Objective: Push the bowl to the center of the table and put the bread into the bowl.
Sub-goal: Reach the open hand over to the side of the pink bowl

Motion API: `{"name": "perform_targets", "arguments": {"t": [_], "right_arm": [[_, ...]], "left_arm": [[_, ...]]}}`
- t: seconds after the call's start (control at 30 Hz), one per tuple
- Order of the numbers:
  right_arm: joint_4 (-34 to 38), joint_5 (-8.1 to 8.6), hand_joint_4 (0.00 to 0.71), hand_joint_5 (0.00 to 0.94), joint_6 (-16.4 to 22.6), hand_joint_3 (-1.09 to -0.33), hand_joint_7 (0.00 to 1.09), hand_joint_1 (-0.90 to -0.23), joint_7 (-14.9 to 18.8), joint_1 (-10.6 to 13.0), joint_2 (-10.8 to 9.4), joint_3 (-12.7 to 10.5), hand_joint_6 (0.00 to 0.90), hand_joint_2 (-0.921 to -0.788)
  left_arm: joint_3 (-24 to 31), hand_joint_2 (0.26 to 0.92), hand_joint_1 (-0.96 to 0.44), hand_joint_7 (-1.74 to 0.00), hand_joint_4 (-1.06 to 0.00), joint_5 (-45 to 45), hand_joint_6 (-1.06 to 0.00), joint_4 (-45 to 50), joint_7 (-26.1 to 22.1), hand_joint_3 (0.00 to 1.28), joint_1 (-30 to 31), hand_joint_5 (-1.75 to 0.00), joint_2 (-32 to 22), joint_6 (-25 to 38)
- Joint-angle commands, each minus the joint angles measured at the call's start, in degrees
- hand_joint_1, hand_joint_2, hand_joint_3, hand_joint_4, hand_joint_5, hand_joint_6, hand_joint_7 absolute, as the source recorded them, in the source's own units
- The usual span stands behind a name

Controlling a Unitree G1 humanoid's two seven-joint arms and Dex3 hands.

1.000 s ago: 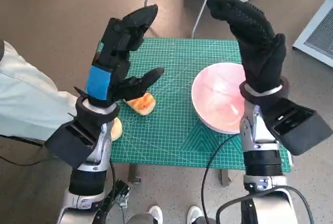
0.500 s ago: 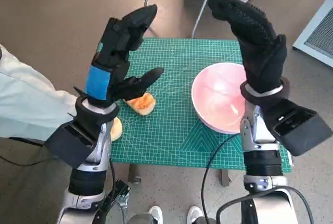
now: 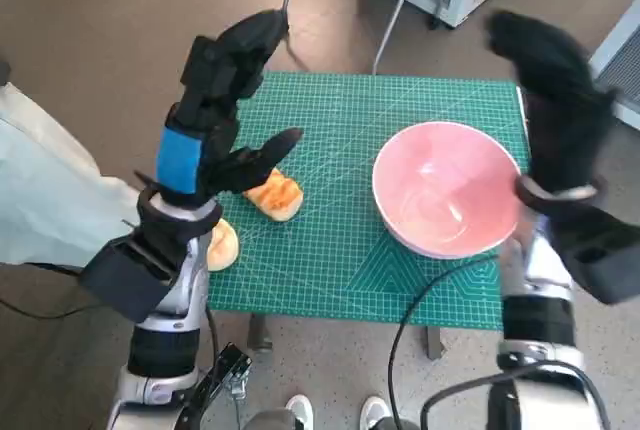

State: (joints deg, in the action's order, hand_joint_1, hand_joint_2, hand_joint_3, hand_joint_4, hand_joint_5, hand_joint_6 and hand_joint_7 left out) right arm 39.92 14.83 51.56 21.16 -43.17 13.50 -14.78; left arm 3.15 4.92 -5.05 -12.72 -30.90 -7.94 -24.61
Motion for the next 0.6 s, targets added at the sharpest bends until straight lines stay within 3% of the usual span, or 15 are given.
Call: {"name": "perform_targets", "arguments": {"t": [0.03,0.13,0.33,0.6], "right_arm": [[7.1,-4.48,0.224,0.037,3.2,-0.841,0.72,-0.654,-7.2,2.8,1.7,-3.0,-0.001,-0.921],[13.0,-6.07,0.224,0.04,5.2,-0.853,0.72,-0.645,-10.5,3.1,2.9,-4.2,-0.001,-0.921],[21.5,-7.42,0.218,0.038,6.8,-0.868,0.71,-0.604,-14.1,3.3,4.2,-5.1,-0.001,-0.921],[29.1,-9.23,0.221,0.038,3.3,-0.884,0.7,-0.608,-17.9,5.3,3.8,-4.2,-0.001,-0.921]], "left_arm": [[-0.1,0.921,-0.43,-0.69,-0.35,-0.2,-0.1,1.7,0.9,0.25,1.2,0.0,0.4,0.2],[-0.1,0.921,-0.43,-0.69,-0.34,-0.4,-0.1,1.6,1.3,0.25,1.5,0.0,0.5,0.1],[-0.1,0.921,-0.43,-0.68,-0.34,-0.6,-0.1,1.6,1.7,0.25,1.8,0.0,0.6,0.0],[-0.1,0.921,-0.43,-0.66,-0.34,-0.8,-0.11,1.3,1.8,0.25,2.1,0.0,0.5,-0.5]]}}
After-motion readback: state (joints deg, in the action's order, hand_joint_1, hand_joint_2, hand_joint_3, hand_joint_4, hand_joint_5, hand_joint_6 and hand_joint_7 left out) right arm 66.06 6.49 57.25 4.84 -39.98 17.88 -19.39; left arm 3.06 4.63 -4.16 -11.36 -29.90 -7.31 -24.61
